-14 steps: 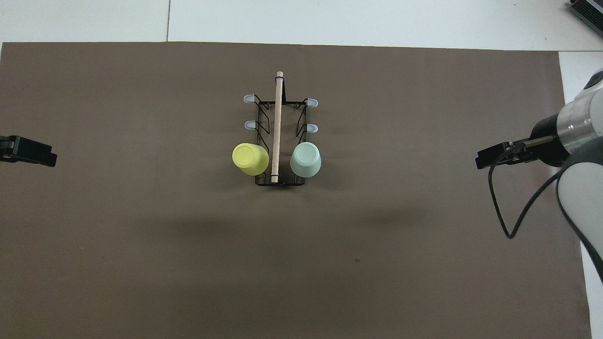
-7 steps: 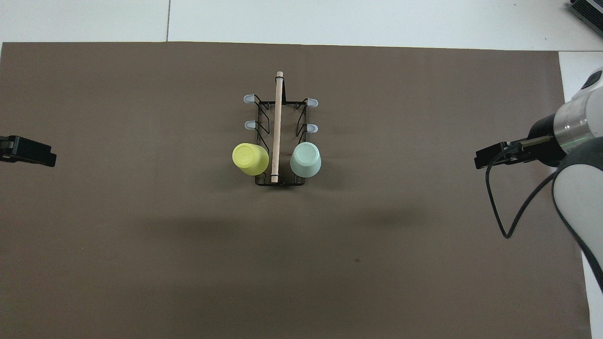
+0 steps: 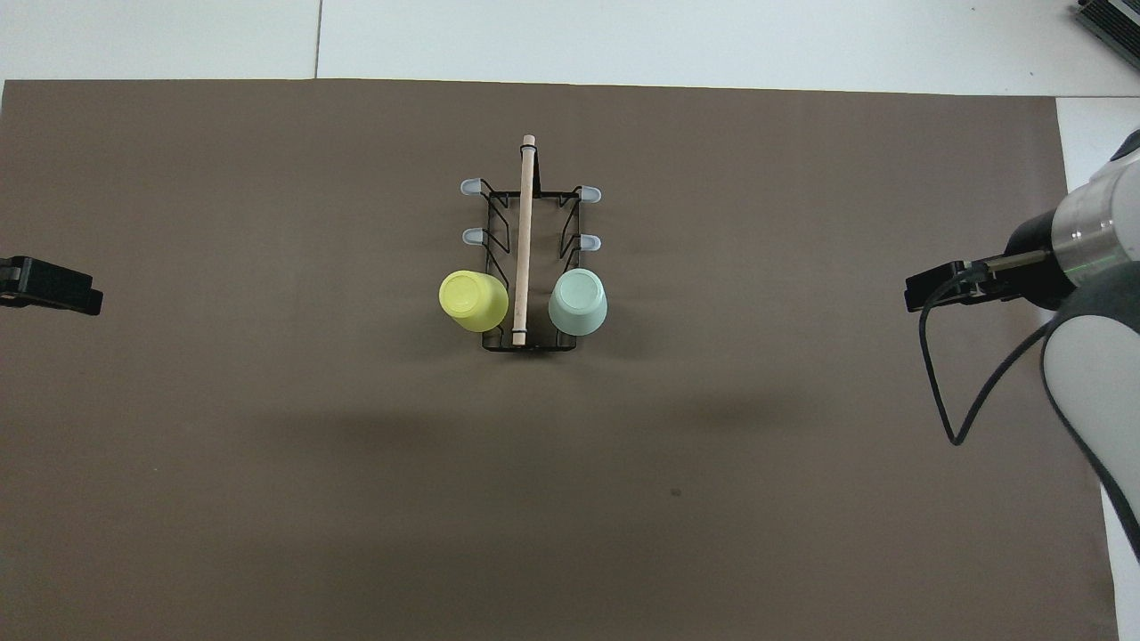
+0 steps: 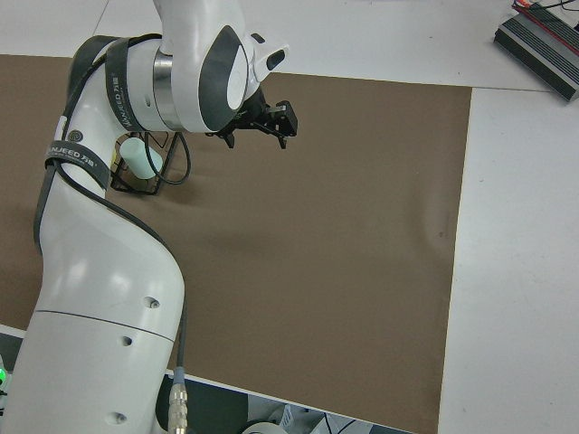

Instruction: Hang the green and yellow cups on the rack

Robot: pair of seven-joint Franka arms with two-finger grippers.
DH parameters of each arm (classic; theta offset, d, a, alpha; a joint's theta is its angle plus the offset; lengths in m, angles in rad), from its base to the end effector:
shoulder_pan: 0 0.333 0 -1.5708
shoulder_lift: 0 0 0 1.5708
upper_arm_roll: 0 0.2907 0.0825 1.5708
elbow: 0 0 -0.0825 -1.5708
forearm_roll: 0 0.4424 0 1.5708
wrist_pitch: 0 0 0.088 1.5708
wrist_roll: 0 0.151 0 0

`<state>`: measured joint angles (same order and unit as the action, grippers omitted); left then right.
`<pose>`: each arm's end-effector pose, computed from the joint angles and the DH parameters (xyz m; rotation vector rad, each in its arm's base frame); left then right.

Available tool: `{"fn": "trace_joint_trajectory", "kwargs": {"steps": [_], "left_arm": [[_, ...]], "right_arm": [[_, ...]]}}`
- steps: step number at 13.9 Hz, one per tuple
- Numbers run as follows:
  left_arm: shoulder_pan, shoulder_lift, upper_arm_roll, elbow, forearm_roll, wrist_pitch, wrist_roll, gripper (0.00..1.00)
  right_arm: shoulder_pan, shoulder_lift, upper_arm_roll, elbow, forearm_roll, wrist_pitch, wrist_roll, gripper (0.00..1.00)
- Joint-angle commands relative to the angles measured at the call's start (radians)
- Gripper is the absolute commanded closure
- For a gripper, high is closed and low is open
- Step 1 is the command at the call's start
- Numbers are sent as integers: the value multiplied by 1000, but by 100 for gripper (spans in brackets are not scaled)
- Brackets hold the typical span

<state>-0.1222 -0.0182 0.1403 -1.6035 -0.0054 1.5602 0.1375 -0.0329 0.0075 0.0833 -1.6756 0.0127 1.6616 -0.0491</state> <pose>0.6049 0.0107 0.5480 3.1259 -0.1869 -0.0385 0.6174 0.0328 0.5026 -3.1244 -0.1536 0.0336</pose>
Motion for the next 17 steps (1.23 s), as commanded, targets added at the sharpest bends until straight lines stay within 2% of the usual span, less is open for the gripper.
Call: {"fn": "trace_joint_trajectory", "kwargs": {"steps": [1, 7, 10, 17], "left_arm": [[0, -19, 2, -18, 4, 8, -3, 0], [0, -19, 4, -18, 4, 8, -3, 0], [0, -19, 4, -18, 4, 8, -3, 0], [0, -19, 4, -18, 4, 8, -3, 0]], "right_arm": [[-18, 11, 21, 17, -20, 0, 22, 0], [-18, 11, 21, 17, -10, 4, 80, 0], [-18, 11, 21, 7, -11, 52, 80, 0], [-18, 11, 21, 7, -11, 46, 78, 0]]}}
